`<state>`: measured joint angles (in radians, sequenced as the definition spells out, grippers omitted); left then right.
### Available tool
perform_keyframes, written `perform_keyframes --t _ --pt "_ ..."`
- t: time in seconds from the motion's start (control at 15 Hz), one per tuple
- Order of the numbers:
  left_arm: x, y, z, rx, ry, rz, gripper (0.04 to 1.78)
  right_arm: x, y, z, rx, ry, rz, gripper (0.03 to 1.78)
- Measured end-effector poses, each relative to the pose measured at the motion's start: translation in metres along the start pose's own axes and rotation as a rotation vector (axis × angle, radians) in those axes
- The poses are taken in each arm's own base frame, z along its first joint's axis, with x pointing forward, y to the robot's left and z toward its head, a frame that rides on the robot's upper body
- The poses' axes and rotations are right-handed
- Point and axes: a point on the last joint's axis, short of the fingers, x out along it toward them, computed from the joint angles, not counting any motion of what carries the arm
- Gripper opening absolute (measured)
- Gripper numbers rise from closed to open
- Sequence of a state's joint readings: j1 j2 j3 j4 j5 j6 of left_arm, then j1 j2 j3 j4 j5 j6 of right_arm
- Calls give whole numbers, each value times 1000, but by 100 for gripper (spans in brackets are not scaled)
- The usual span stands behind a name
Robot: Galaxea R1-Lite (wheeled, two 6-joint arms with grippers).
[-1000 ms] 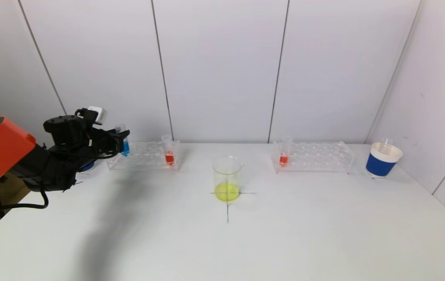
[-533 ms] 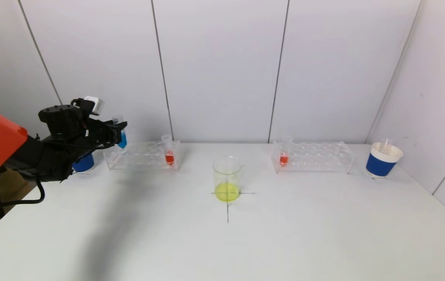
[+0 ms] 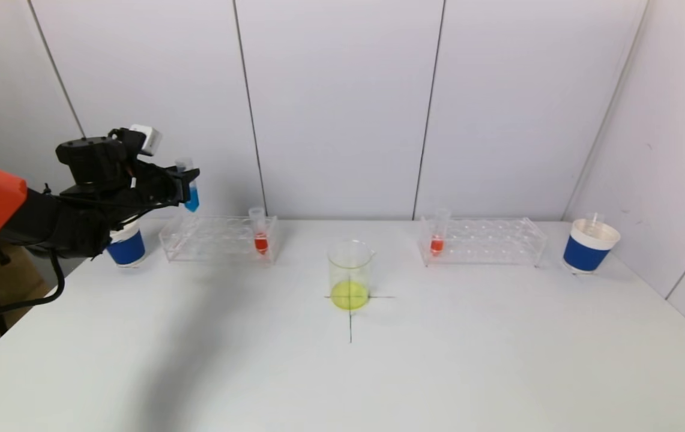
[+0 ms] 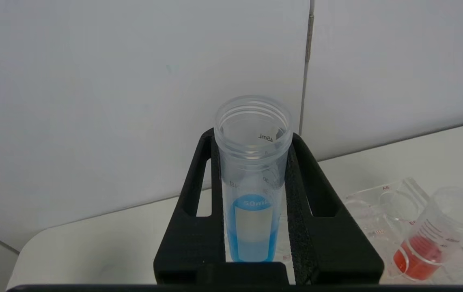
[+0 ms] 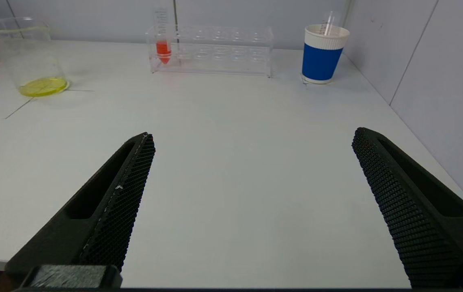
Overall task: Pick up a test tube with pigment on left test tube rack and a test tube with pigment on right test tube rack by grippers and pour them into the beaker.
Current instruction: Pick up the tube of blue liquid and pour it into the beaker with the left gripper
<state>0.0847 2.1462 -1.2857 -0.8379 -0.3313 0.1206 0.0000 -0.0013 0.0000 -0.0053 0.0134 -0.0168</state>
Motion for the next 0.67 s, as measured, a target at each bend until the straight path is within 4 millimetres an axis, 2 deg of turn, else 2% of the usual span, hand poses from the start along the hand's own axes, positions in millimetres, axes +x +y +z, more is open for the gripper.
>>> perform_keyframes --t 0.2,0.67 --pt "0 -12 21 4 -12 -28 45 0 0 0 0 0 0 177" --pt "-2 -56 67 13 -49 -135 45 0 0 0 0 0 0 177"
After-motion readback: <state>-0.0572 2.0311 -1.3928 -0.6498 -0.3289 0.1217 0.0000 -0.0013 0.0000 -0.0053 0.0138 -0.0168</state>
